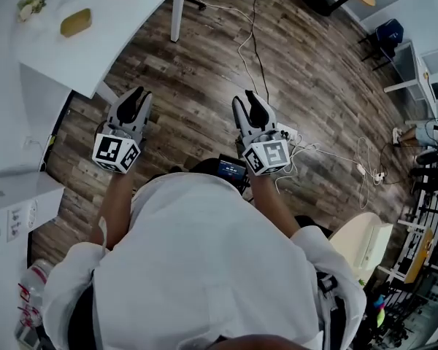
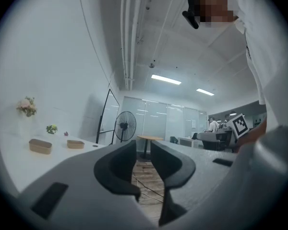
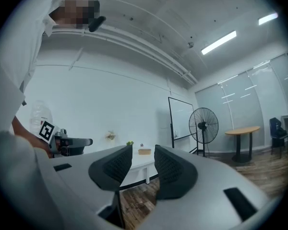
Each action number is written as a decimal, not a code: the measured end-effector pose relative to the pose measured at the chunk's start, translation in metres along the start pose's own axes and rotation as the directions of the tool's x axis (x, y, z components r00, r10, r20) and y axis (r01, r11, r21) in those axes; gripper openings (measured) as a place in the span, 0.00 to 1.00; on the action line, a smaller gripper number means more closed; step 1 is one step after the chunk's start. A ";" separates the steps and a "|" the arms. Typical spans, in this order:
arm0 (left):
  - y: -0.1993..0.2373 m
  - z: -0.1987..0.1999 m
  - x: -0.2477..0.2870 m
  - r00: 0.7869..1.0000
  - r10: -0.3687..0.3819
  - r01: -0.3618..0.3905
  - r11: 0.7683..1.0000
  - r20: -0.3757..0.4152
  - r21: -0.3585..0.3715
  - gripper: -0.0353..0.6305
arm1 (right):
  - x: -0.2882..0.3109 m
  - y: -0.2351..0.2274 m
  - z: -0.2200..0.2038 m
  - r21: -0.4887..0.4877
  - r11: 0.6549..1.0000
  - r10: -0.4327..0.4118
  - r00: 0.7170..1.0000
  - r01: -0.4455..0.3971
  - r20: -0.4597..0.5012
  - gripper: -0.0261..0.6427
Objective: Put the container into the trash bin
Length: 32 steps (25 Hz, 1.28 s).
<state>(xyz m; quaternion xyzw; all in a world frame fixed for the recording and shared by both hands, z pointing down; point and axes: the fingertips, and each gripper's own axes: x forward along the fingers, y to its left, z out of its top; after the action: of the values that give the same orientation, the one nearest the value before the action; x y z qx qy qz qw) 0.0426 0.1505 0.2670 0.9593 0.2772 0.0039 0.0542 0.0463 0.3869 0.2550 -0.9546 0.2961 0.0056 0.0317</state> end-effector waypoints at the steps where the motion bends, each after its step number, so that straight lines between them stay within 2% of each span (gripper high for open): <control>1: 0.008 -0.002 0.007 1.000 0.013 -0.013 1.000 -0.006 -0.001 0.20 | 0.012 -0.005 -0.003 0.005 1.000 0.017 1.000 -0.017 -0.007 0.28; 7: 0.059 -0.010 0.048 0.991 0.127 -0.127 0.992 -0.029 -0.010 0.20 | 0.096 -0.050 -0.015 0.045 0.993 0.108 0.994 -0.107 -0.018 0.26; 11: 0.098 -0.009 0.082 0.970 0.241 -0.242 0.970 -0.032 -0.004 0.20 | 0.171 -0.082 -0.024 0.071 0.976 0.209 0.978 -0.207 -0.017 0.26; 15: 0.125 0.006 0.122 0.936 0.350 -0.350 0.937 -0.027 0.008 0.20 | 0.241 -0.117 -0.017 0.078 0.944 0.324 0.946 -0.322 -0.014 0.26; 22: 0.154 0.038 0.188 0.874 0.487 -0.486 0.873 0.000 0.040 0.20 | 0.330 -0.175 -0.002 0.097 0.879 0.470 0.883 -0.468 -0.004 0.26; 29: 0.182 0.041 0.204 0.796 0.606 -0.604 0.795 -0.016 0.058 0.20 | 0.402 -0.181 -0.009 0.127 0.793 0.601 0.799 -0.596 0.001 0.25; 32: 0.194 0.038 0.201 0.763 0.646 -0.644 0.763 -0.021 0.056 0.20 | 0.423 -0.177 -0.016 0.147 0.765 0.633 0.774 -0.627 0.000 0.25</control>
<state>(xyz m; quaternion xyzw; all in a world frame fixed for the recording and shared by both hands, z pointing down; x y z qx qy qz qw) 0.3173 0.0911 0.2451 0.9968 -0.0681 0.0347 0.0225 0.4952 0.2928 0.2691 -0.7952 0.5994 -0.0282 0.0866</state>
